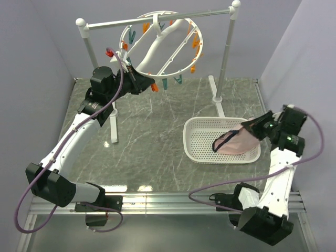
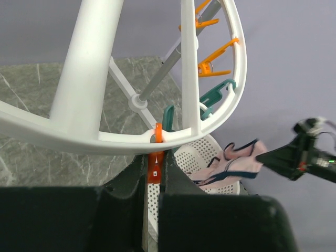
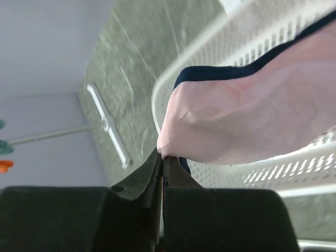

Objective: Clip the underwear to the hanger

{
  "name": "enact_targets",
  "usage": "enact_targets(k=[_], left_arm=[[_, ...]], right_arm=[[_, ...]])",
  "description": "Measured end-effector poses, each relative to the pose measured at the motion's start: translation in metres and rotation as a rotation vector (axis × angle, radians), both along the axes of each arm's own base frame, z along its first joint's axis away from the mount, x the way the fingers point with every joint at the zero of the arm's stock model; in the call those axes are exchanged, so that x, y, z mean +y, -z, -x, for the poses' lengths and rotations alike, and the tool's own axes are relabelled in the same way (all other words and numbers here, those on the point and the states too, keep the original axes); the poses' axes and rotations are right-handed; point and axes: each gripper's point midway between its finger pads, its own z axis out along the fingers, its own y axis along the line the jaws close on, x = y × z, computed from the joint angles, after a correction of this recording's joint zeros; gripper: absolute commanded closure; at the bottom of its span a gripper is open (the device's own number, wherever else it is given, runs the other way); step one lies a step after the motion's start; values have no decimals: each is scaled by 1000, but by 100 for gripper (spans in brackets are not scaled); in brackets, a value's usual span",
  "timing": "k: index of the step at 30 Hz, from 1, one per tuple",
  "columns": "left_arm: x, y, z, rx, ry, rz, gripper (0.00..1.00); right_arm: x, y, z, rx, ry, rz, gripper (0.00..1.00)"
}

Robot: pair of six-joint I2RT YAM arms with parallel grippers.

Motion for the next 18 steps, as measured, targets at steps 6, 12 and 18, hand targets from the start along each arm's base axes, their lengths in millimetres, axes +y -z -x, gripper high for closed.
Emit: enact_targets(k=[6, 12, 18], left_arm=[[1, 0, -1, 0, -3, 0, 100], [2, 0, -1, 0, -5, 0, 100], [2, 0, -1, 0, -5, 0, 100]], right_arm=[[18, 67, -20, 171, 74, -172, 100], [-22, 73, -71, 145, 204, -182, 100], [-59, 99, -86, 178, 314, -189, 78]])
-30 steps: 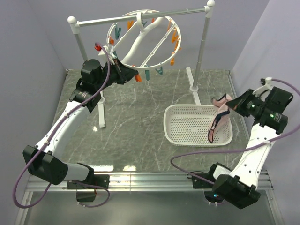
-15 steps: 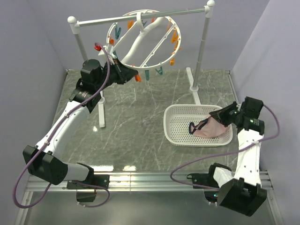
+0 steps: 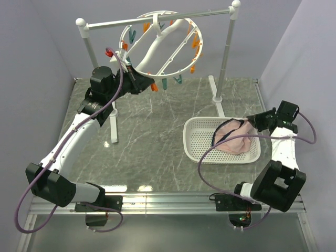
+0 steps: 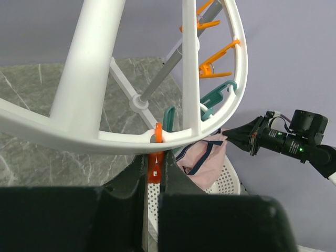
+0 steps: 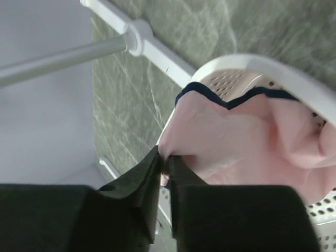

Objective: Clip the underwear to the hanger

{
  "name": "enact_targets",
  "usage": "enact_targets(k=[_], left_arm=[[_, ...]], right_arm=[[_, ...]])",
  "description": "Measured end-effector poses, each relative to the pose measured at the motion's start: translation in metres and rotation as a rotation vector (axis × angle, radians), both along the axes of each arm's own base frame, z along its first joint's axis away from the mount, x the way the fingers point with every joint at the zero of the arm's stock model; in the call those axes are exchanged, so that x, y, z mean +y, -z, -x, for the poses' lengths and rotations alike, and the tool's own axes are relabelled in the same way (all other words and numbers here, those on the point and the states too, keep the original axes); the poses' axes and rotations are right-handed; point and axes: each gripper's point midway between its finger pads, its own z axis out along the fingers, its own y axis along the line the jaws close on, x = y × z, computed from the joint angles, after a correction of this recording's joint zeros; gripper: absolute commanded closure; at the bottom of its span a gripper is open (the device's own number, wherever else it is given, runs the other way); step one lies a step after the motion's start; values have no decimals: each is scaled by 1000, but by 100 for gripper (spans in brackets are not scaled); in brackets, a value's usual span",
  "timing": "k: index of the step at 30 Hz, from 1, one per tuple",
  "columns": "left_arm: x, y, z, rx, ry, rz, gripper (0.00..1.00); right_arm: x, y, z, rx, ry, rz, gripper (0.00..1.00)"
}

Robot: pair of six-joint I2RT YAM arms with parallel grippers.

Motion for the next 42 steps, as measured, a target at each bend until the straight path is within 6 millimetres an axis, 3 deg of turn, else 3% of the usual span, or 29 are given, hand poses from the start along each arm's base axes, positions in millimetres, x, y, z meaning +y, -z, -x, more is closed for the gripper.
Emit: enact_targets(k=[1, 2, 4, 7, 12, 17, 19, 22, 27, 33, 42], left_arm=[[0, 0, 0, 0, 0, 0, 100], [0, 0, 0, 1, 0, 0, 100], [0, 1, -1, 2, 0, 0, 100], [-1, 4, -3, 8, 0, -3, 100], [-1, 6, -4, 13, -1, -5, 100], [-1, 6, -4, 13, 0, -5, 100], [-1, 6, -4, 13, 0, -5, 100], [-1, 6, -4, 13, 0, -5, 100], [-1, 6, -4, 13, 0, -5, 100], [-1, 6, -4, 13, 0, -5, 100], [-1, 6, -4, 13, 0, -5, 100]], right_arm=[[-4, 2, 0, -1, 8, 4, 73], [-7, 3, -1, 0, 9, 7, 60], [-12, 6, -3, -5, -16, 25, 43], [-12, 5, -12, -14, -111, 54, 40], [-13, -24, -35, -119, -403, 216, 37], [-12, -49, -34, -237, -797, 542, 36], [-11, -45, -28, -254, -928, 670, 37], [1, -20, -10, -263, -1203, 904, 38], [22, 18, 28, -283, -1585, 1125, 38], [25, 22, 28, -351, -1830, 1411, 38], [19, 29, 18, -376, -2065, 1660, 41]])
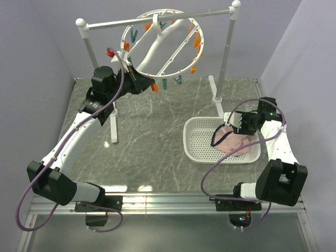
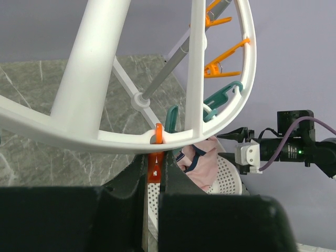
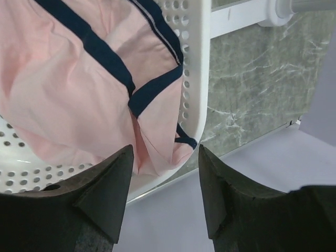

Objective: Clip the underwear to the hanger

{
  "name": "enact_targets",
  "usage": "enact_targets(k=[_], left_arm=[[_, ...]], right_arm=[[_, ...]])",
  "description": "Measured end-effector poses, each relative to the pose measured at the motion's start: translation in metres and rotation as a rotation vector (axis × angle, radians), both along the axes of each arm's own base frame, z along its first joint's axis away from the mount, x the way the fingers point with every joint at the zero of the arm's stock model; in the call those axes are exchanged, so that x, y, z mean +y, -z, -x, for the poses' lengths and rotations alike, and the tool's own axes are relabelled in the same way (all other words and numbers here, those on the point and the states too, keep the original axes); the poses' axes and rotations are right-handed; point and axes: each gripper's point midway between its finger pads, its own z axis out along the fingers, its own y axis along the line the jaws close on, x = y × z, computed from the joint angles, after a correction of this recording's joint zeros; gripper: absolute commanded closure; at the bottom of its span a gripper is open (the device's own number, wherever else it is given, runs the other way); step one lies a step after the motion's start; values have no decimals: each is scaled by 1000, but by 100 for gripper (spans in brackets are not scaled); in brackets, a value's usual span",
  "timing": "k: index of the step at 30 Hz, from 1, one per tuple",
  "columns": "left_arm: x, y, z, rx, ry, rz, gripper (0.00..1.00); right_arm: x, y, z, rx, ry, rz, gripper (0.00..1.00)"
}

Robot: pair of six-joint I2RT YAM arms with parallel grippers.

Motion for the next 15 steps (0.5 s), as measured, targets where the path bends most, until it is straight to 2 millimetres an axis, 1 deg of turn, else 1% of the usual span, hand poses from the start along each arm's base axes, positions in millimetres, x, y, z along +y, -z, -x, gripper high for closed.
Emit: enact_targets(k=[4, 12, 15], left_arm=[[0, 0, 0, 0, -1, 0, 100], [2, 0, -1, 0, -4, 0, 100], [2, 0, -1, 0, -6, 0, 100]], right_arm=[[-1, 12, 0, -2, -57, 60, 41], [-4, 20, -8, -12, -127, 133, 41], [-5, 26, -6, -2, -148, 159, 41]])
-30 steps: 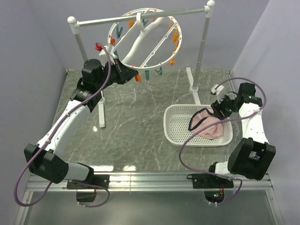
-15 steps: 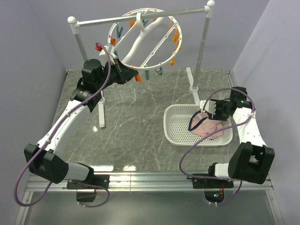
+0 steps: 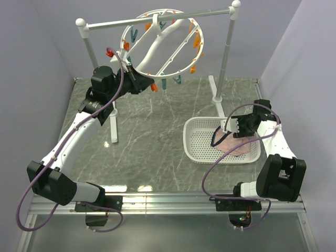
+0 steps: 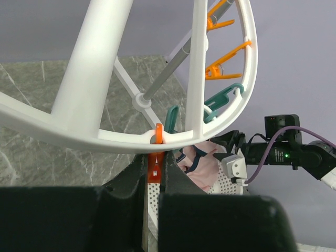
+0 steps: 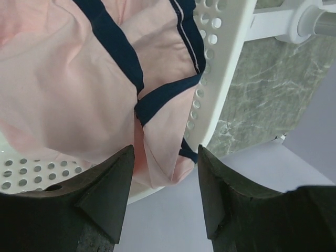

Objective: Clip the underwear to the hanger

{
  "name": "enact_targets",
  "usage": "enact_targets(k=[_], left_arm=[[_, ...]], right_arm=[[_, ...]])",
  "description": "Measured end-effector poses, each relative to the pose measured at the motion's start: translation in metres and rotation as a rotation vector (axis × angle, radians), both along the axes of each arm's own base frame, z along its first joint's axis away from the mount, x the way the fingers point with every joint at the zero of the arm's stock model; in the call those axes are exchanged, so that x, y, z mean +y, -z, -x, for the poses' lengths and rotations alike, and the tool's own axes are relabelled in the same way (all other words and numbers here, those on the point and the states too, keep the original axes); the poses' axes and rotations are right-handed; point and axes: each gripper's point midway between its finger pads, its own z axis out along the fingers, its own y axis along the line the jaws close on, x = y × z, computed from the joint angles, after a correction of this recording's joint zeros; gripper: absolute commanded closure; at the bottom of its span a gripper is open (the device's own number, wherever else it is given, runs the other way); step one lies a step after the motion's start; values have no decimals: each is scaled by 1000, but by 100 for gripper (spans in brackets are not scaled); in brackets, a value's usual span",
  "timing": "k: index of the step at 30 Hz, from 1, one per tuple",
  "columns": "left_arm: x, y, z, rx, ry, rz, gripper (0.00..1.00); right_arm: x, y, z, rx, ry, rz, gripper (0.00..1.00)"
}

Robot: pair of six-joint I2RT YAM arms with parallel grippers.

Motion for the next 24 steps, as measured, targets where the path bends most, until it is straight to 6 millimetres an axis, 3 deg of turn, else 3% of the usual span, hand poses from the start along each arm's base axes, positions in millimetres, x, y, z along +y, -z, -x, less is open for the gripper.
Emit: enact_targets(k=[13, 17, 21, 24], left_arm=[[0, 0, 0, 3, -1, 3, 100], [1, 0, 0, 3, -2, 2, 100], [2, 0, -1, 3, -4, 2, 100], [1, 0, 0, 4, -1, 2, 100]], right_arm=[[-3, 30, -12, -14, -79, 85, 43], [-3, 29, -23, -51, -91, 93, 65], [2, 16, -31, -71, -73, 46, 95], [9, -15, -40, -89, -37, -24, 100]])
